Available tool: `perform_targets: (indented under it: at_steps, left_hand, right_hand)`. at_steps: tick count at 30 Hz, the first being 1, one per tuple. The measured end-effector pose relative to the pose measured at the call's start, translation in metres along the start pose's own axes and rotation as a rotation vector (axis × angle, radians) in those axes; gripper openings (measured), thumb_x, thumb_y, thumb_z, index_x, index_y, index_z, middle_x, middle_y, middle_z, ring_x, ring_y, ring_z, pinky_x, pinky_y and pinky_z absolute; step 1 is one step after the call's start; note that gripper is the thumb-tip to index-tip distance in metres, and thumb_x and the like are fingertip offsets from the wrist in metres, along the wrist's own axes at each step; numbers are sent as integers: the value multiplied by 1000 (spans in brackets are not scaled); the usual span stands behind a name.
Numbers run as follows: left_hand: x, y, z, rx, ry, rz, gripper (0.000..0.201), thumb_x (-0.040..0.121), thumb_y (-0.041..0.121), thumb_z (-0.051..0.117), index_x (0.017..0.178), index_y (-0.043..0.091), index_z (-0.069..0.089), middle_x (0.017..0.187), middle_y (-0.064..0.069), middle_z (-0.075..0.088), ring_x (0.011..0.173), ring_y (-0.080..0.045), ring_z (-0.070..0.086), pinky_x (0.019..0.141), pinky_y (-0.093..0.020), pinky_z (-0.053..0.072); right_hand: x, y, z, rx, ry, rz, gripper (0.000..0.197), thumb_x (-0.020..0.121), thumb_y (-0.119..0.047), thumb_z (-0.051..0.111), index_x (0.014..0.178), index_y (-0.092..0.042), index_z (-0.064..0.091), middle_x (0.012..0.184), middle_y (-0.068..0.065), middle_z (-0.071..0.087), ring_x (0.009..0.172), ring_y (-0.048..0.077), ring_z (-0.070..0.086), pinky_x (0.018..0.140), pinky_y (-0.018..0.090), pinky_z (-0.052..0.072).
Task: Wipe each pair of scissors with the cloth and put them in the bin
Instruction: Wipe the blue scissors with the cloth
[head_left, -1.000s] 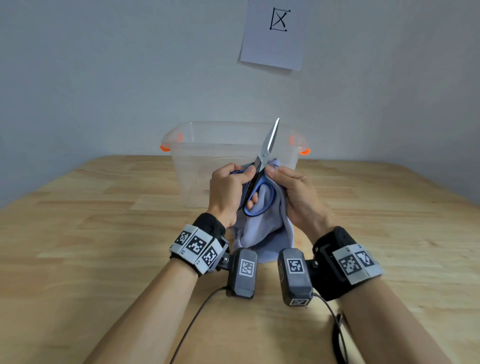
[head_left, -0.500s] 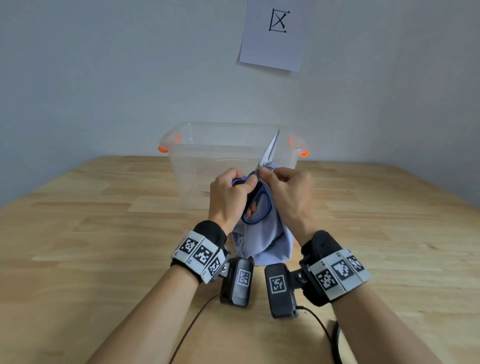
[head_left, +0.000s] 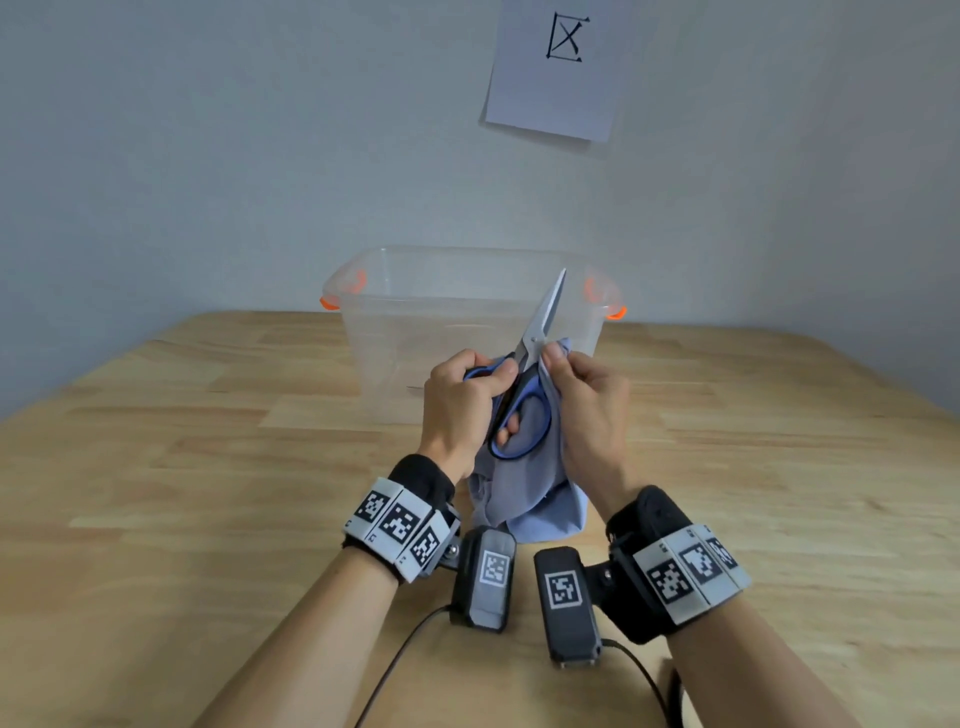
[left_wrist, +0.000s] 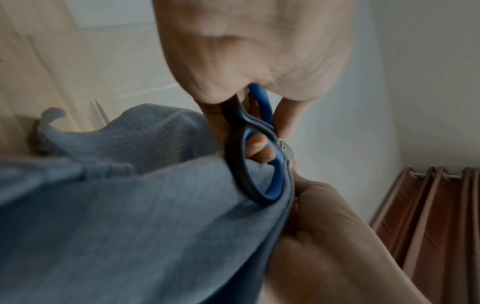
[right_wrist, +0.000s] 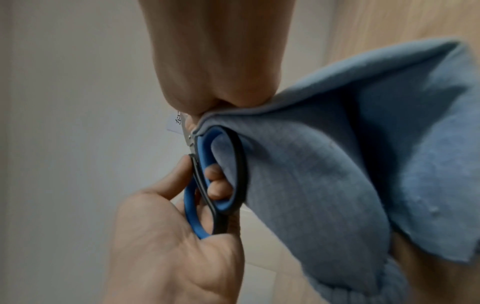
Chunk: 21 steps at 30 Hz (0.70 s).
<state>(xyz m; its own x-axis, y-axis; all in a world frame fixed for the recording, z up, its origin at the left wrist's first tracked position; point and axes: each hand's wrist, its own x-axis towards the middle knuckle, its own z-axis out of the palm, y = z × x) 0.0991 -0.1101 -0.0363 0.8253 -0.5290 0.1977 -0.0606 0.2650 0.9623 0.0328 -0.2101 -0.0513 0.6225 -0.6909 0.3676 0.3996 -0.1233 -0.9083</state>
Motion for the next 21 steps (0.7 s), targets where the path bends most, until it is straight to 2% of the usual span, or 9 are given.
perform_targets:
  at_steps: [1, 3, 6, 9, 11, 15, 17, 19, 21]
  left_hand:
    - [0, 0, 0, -2, 3, 4, 26, 95, 9, 63, 74, 4, 49, 48, -14, 48, 40, -25, 46, 38, -24, 34]
    - [0, 0, 0, -3, 8, 18, 26, 95, 9, 63, 73, 4, 49, 48, -15, 49, 40, -25, 47, 38, -24, 35]
    - [0, 3, -2, 10, 15, 41, 28, 95, 9, 63, 72, 5, 48, 48, -14, 50, 40, -25, 48, 38, -25, 35]
    - [2, 6, -5, 13, 14, 58, 25, 96, 8, 62, 74, 4, 50, 47, -15, 50, 41, -26, 47, 38, -26, 36]
    - [2, 7, -5, 19, 5, 63, 25, 96, 8, 62, 74, 4, 50, 48, -15, 50, 41, -26, 48, 38, -26, 36]
    - [1, 6, -4, 37, -7, 70, 27, 96, 8, 62, 72, 4, 50, 49, -15, 51, 40, -26, 49, 38, -26, 36]
    - [2, 4, -4, 53, -10, 79, 30, 95, 8, 63, 70, 5, 48, 50, -15, 51, 40, -27, 50, 38, -26, 36]
    - [2, 2, -3, 77, -9, 94, 32, 95, 9, 64, 68, 6, 46, 51, -14, 50, 40, -27, 50, 38, -25, 36]
    - [1, 2, -2, 105, -9, 110, 34, 94, 9, 64, 67, 7, 44, 48, -12, 49, 39, -27, 49, 38, -25, 36]
  right_hand:
    - [-1, -2, -1, 72, -49, 39, 50, 95, -35, 64, 81, 12, 54, 67, 38, 53, 53, 53, 53, 54, 64, 52]
    - [-3, -9, -1, 203, -124, 88, 48, 101, -26, 57, 95, 22, 53, 70, 36, 55, 54, 41, 56, 54, 52, 54]
    - [-3, -21, -3, 281, -212, 159, 36, 105, -16, 46, 99, 16, 61, 73, 30, 62, 56, 36, 60, 54, 42, 56]
    - [1, -25, -9, 253, -239, 196, 25, 102, -6, 45, 100, 3, 68, 92, 25, 70, 80, 37, 67, 73, 42, 60]
    - [2, -27, -12, 225, -276, 201, 21, 99, -4, 50, 100, 0, 70, 96, 24, 70, 84, 35, 69, 78, 41, 59]
    - [-3, -26, -10, 217, -297, 174, 21, 93, -7, 56, 88, -1, 75, 84, 27, 65, 67, 33, 67, 64, 36, 59]
    - [-5, -25, -8, 185, -296, 155, 24, 96, -7, 55, 87, 7, 71, 75, 28, 61, 59, 35, 63, 61, 39, 56]
    - [-5, -23, -8, 121, -293, 134, 29, 99, -11, 55, 91, 15, 65, 69, 29, 61, 59, 37, 62, 62, 42, 55]
    - [-3, -23, -8, 21, -216, 84, 31, 99, -11, 57, 78, 11, 65, 61, 24, 62, 54, 30, 62, 56, 33, 53]
